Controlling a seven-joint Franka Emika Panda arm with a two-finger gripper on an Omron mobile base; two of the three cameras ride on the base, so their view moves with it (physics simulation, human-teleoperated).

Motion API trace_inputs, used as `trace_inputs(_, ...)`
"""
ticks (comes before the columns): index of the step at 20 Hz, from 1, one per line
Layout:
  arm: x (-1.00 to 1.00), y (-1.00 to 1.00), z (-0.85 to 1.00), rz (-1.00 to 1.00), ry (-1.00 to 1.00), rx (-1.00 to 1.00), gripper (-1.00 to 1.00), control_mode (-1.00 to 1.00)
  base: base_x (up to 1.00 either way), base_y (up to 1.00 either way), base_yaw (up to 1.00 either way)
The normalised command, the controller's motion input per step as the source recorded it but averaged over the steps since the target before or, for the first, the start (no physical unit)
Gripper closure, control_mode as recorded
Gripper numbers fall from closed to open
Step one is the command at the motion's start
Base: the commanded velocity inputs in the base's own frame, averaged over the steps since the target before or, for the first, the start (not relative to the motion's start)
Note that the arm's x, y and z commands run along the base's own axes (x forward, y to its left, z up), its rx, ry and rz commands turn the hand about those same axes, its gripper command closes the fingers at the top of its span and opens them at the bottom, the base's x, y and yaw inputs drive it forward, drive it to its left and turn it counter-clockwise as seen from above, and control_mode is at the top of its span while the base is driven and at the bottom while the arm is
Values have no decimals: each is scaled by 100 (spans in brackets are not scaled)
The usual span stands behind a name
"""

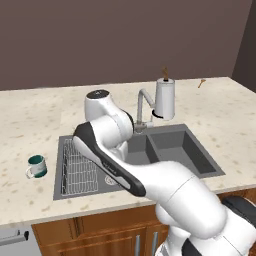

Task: Pick the mug and place it in the sink. Pick the bowl and place it in the open cabinet and then close the cabinet.

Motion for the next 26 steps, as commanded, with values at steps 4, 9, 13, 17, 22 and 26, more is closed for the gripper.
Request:
trace_inputs(4,1,58,-1,-2,2,-11,-100,-100,0,0,0)
trace_inputs(9,12,54,-1,-2,4,-6,-100,-100,0,0,0)
trace_inputs(13,33,53,-11,-1,9,0,-100,-100,0,0,0)
trace_inputs(17,27,41,-7,0,0,0,-100,-100,0,0,0)
trace_inputs(22,23,28,-14,0,-2,-3,-100,-100,0,0,0)
trace_inputs(26,21,25,-21,0,-4,-2,-100,-100,0,0,0)
